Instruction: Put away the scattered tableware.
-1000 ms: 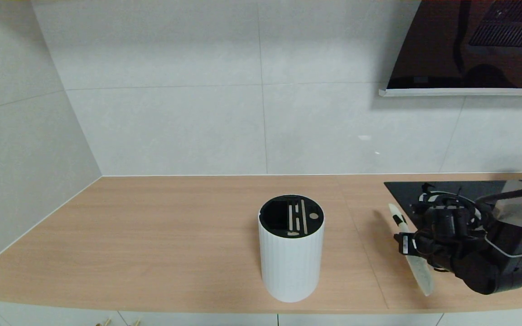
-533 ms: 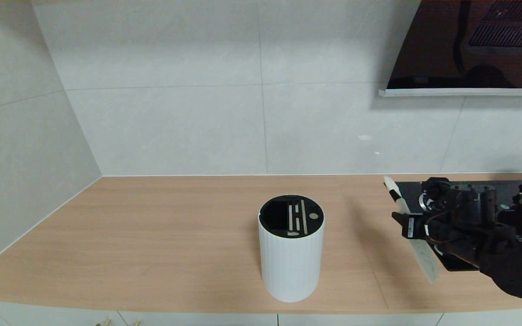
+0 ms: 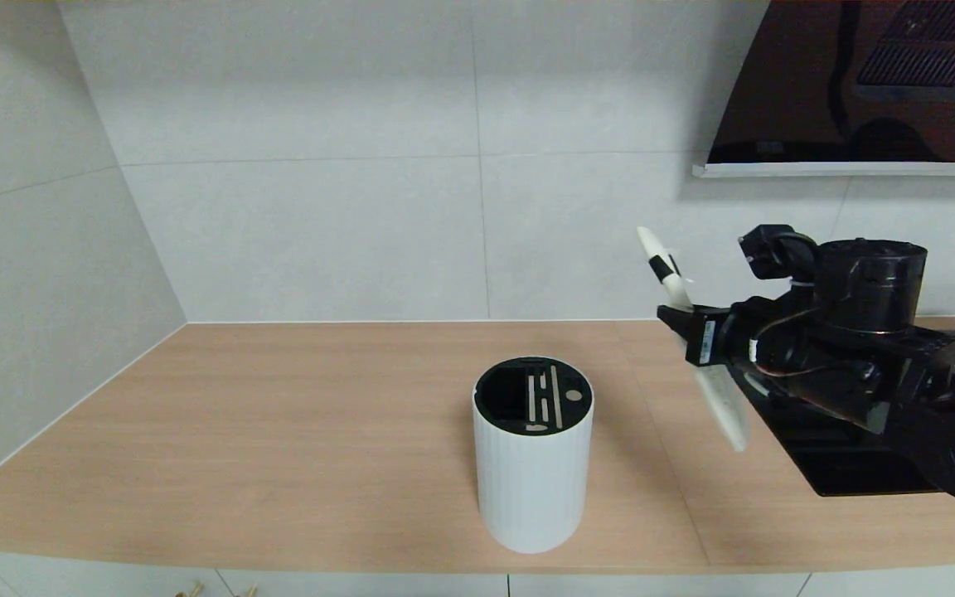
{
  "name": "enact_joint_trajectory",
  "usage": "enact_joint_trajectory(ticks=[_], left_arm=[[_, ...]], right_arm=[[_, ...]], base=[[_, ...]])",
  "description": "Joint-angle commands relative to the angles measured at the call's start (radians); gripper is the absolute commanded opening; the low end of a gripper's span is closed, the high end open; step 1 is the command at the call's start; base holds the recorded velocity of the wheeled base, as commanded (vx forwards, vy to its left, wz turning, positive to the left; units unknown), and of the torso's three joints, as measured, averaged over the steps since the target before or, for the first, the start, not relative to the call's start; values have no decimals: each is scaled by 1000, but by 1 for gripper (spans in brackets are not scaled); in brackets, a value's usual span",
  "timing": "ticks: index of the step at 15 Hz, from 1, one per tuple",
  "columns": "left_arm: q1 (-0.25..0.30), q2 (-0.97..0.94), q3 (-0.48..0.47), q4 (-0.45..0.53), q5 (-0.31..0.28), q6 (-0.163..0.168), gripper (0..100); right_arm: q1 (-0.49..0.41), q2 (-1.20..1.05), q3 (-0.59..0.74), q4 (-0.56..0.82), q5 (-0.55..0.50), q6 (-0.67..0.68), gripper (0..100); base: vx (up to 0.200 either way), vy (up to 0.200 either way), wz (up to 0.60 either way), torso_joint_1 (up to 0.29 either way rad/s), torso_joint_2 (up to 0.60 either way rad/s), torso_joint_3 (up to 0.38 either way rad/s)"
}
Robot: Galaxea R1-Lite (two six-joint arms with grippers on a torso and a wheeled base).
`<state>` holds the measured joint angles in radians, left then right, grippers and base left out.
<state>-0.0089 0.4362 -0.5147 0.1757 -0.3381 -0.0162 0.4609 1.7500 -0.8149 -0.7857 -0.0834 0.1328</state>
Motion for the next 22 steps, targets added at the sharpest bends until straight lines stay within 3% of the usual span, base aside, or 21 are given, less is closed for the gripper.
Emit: enact_joint_trajectory(ticks=[1, 2, 3, 4, 5, 6, 8, 9, 10, 11, 12, 14, 16, 19, 22], left_arm=[[-79, 532, -285, -15, -87, 15, 100], [-134, 624, -300, -65, -85, -1, 100], [-178, 705, -292, -147, -84, -38, 100], [-230, 750, -272, -223, -84, -97, 100], [-276, 788, -245, -328, -84, -200, 100], [-309, 828, -225, -441, -87, -334, 100], [-364, 889, -205, -585, -85, -499, 100], [-405, 958, -179, -731, -87, -643, 100], [-441, 987, -168, -799, -85, -685, 100], [-462, 1017, -148, -880, -85, -719, 100], [-474, 1029, -131, -929, -85, -726, 100], [-511, 1079, -111, -1029, -82, -729, 100], [-539, 1122, -122, -1065, -55, -729, 100], [-589, 1221, -146, -1176, 82, -726, 100], [-620, 1194, -137, -1243, 90, -728, 100]], right_arm=[[136, -23, -72, 6, -2, -1, 0], [182, -24, -70, 6, -7, -1, 0], [226, -29, -66, 6, -22, -1, 0], [269, -41, -58, 6, -58, -1, 0], [335, -61, -46, 6, -104, -4, 0], [387, -72, -46, 6, -131, -9, 0], [429, -84, -36, 10, -145, -12, 0], [467, -86, -49, 43, -147, -10, 0], [487, -87, -56, 53, -150, -7, 0], [512, -93, -61, 53, -168, -4, 0], [522, -99, -56, 54, -174, -4, 0], [545, -98, -56, 53, -173, -4, 0], [550, -98, -55, 51, -173, -4, 0], [581, -92, -52, 51, -173, -2, 0], [582, -69, -50, 46, -173, -2, 0]], base=[[0, 0, 0, 0, 0, 0], [0, 0, 0, 0, 0, 0], [0, 0, 0, 0, 0, 0], [0, 0, 0, 0, 0, 0], [0, 0, 0, 0, 0, 0], [0, 0, 0, 0, 0, 0], [0, 0, 0, 0, 0, 0], [0, 0, 0, 0, 0, 0], [0, 0, 0, 0, 0, 0], [0, 0, 0, 0, 0, 0], [0, 0, 0, 0, 0, 0], [0, 0, 0, 0, 0, 0], [0, 0, 0, 0, 0, 0], [0, 0, 0, 0, 0, 0], [0, 0, 0, 0, 0, 0]])
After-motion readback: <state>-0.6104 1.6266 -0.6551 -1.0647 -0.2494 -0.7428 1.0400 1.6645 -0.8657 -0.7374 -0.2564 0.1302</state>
